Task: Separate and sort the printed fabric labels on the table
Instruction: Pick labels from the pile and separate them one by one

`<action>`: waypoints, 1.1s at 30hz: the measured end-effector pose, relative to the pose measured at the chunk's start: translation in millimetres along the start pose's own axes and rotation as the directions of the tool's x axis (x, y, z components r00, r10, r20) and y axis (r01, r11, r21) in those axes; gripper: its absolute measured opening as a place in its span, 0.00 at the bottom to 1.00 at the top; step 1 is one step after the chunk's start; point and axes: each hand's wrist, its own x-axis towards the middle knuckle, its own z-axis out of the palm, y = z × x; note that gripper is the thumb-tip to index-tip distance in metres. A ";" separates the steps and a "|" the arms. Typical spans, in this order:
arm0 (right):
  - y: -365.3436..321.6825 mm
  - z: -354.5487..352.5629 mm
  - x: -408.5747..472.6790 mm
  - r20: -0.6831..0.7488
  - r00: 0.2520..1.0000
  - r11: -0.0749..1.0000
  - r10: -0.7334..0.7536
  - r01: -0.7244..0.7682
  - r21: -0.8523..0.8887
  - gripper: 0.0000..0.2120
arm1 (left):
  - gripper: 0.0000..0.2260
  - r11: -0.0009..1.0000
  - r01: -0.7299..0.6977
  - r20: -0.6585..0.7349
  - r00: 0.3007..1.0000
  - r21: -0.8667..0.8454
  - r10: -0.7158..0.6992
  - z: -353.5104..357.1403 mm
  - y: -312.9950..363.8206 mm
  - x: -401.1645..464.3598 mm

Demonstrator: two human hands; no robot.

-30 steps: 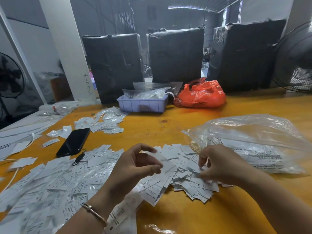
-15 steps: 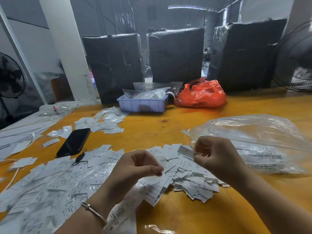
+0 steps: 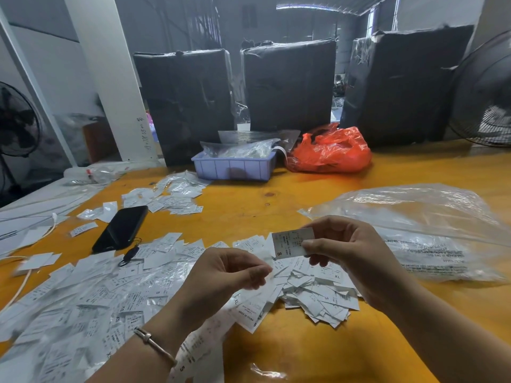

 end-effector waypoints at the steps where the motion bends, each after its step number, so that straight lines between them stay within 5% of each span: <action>1: 0.0 0.2 -0.1 0.002 1.000 1.000 0.002 -0.002 0.007 0.07 | 0.09 1.000 -0.011 -0.006 1.000 0.007 0.011 0.1 0.1 0.0; 9: -1.0 3.6 -1.2 -0.009 0.996 0.992 -0.089 0.090 0.093 0.25 | 0.14 0.998 -0.053 -0.013 0.998 0.015 0.053 1.8 1.7 -0.8; 13: -8.8 9.1 -9.5 -0.011 0.949 0.946 -0.314 0.312 -0.085 0.20 | 0.19 0.998 -0.054 0.008 0.999 0.017 0.054 3.4 2.1 -2.0; 18: -11.9 16.9 -15.5 0.080 0.846 0.734 -0.527 0.501 -0.459 0.18 | 0.21 0.997 -0.064 0.011 0.998 0.043 0.064 4.1 0.7 -1.8; 29: -11.0 16.7 -17.1 0.132 0.806 0.661 -0.577 0.556 -0.504 0.15 | 0.14 0.993 -0.059 0.030 0.998 0.105 0.056 4.0 -1.7 -0.8; 33: -7.5 17.7 -16.7 0.185 0.796 0.563 -0.577 0.551 -0.616 0.13 | 0.18 0.991 -0.046 0.031 0.999 0.128 0.043 2.5 -1.4 -1.2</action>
